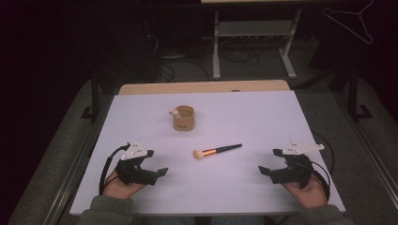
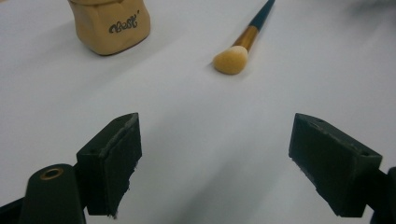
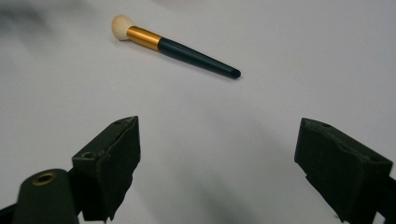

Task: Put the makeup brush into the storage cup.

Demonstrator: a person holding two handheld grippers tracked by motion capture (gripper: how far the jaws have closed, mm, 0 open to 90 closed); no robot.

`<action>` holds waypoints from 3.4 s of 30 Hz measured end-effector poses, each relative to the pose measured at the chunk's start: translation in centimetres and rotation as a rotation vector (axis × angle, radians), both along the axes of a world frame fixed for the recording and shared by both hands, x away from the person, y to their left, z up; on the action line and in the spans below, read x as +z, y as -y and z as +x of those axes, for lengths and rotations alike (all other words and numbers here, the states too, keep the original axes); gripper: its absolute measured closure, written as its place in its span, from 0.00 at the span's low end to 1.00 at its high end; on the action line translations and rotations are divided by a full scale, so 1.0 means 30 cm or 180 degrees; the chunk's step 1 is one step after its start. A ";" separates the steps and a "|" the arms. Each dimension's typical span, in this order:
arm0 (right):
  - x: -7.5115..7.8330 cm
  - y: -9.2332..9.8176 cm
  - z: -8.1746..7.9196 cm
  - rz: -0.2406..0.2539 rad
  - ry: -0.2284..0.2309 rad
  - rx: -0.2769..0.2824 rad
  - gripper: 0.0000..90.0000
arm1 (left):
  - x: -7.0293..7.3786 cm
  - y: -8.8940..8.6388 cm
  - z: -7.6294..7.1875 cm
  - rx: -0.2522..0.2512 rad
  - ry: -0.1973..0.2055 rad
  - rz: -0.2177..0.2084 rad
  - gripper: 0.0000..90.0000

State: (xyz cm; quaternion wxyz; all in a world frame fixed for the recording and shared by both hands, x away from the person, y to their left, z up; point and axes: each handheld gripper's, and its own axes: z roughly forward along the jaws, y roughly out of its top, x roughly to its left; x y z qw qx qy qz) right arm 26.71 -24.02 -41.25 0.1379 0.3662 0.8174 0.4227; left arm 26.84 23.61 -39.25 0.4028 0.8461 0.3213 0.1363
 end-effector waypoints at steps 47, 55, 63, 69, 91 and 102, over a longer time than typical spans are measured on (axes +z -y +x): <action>0.148 -0.149 0.276 -0.0633 -0.0259 0.0560 0.15 | -0.011 0.021 0.015 -0.0052 0.0005 -0.0022 0.19; 0.149 -0.222 0.358 -0.0809 -0.0363 0.0806 0.16 | -0.013 0.022 0.017 -0.0054 -0.0013 -0.0040 0.19; 0.154 -0.290 0.417 -0.0891 -0.0389 0.1036 0.17 | -0.013 0.022 0.017 -0.0039 -0.0023 -0.0078 0.19; 0.135 -0.364 0.458 -0.0998 -0.0413 0.1235 0.20 | -0.012 0.016 0.020 -0.0067 -0.0016 -0.0048 0.20; 0.010 -0.489 0.481 -0.1407 -0.0559 0.1694 0.38 | -0.016 0.017 0.022 -0.0063 -0.0030 -0.0088 0.21; -0.007 -0.506 0.473 -0.1509 -0.0495 0.1869 0.51 | -0.017 0.018 0.022 -0.0096 -0.0036 -0.0066 0.21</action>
